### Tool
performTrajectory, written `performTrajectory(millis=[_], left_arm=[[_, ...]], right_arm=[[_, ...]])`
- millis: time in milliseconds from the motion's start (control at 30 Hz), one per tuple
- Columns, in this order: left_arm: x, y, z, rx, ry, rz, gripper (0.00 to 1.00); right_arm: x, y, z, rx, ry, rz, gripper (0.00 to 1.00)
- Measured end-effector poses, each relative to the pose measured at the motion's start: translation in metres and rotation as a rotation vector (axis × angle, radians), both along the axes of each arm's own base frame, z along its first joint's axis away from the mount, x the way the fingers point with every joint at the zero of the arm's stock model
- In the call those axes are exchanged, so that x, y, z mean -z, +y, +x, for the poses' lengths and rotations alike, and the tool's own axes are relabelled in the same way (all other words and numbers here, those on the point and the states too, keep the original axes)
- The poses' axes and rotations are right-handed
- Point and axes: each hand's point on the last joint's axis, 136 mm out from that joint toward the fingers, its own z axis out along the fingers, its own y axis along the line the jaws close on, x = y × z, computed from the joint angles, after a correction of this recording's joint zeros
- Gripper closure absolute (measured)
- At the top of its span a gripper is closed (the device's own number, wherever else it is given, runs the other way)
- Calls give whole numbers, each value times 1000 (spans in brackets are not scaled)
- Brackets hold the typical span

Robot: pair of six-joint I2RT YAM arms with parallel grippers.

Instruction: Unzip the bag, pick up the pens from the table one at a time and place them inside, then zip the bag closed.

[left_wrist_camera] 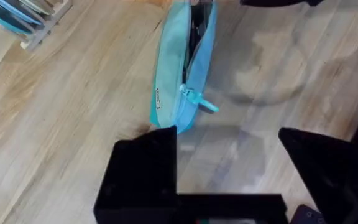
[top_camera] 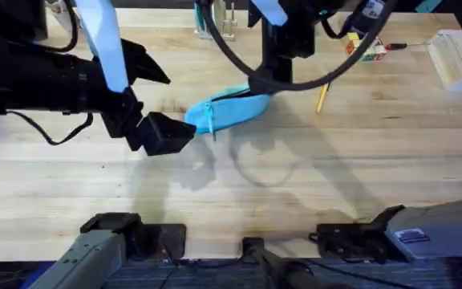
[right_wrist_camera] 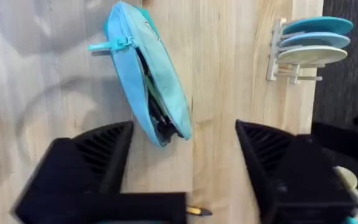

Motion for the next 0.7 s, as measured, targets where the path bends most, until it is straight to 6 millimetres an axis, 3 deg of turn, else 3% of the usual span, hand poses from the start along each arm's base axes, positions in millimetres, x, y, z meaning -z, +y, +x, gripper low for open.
performTrajectory(millis=[100, 200, 267, 467, 700], left_arm=[[0, 0, 0, 0, 0, 0, 8], [0, 0, 0, 0, 0, 0, 8], [0, 0, 0, 0, 0, 0, 8], [0, 0, 0, 0, 0, 0, 8], [0, 0, 0, 0, 0, 0, 8]], right_arm=[[0, 0, 0, -1, 0, 0, 449], [1, 0, -1, -7, 1, -4, 906], [4, -4, -6, -32, 13, -30, 965], [29, -15, -28, -175, 105, -132, 971], [60, -12, -20, -242, 179, -165, 971]])
